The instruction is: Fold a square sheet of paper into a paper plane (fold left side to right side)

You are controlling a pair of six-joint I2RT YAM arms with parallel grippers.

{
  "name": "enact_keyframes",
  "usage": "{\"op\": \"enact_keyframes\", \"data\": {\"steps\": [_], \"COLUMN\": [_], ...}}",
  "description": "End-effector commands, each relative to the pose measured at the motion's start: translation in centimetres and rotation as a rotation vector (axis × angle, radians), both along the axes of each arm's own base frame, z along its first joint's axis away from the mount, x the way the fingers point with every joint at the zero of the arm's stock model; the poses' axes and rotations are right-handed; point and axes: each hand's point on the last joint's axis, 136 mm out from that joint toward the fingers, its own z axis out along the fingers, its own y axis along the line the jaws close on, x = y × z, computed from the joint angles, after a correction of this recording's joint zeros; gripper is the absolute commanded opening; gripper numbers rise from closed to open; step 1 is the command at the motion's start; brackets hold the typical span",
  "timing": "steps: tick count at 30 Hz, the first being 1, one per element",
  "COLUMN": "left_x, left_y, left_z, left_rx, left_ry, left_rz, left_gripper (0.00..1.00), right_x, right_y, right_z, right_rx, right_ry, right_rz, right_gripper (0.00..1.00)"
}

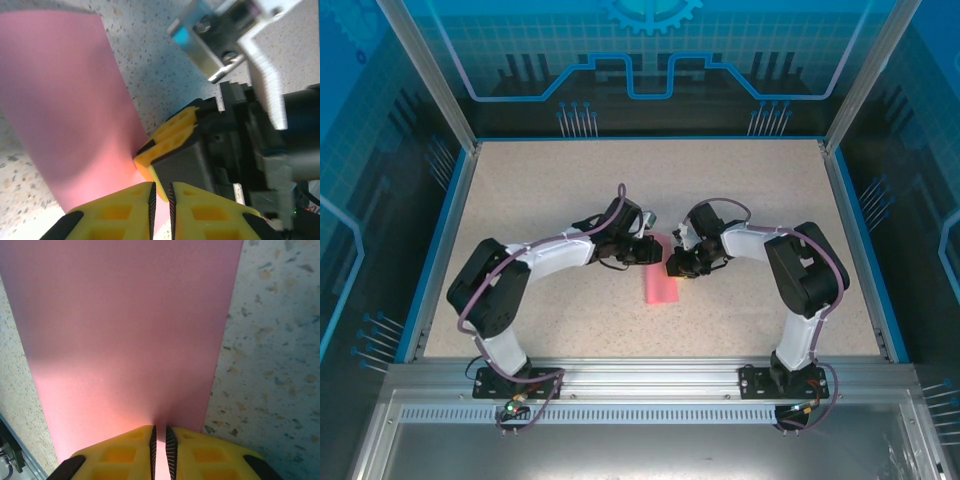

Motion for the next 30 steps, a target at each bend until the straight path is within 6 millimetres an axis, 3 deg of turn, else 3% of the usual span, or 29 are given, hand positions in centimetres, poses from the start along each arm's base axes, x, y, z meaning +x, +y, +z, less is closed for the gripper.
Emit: {"op": "enact_keyframes", "data": {"steps": [1,10,18,26,30], "left_x": [-0.7,-0.7,-1.1,-1.2,-1.1], "left_y": [-0.7,1.9,4.5,7.3,6.2], "left_z": [-1.9,-6.9,-8.5,-7.1,-4.3], "left_rx": [-0.021,0.126,0.174,0.182,0.092], "left_ry": [0.061,0.11,0.131,0.108,0.063], "left_rz": [-0.027,0.011,0.044,0.085,0.071], "left_gripper": [0.18,0.18,0.18,0.19,0.19], "right_x": [-2.5,-2.8,-3.3,-3.3,-3.2], "right_y": [-1.6,-2.1,-2.7,-2.6,-2.2], "right_z": [-3.3,-3.5,-4.2,-4.2,-3.8], "right_rx": [-0.132,-0.162,-0.193,-0.188,-0.16], "right_ry": [0.086,0.09,0.102,0.099,0.095], "right_rz": [0.021,0.032,0.045,0.04,0.036], "right_gripper": [0.18,0.18,0.18,0.18,0.18]}}
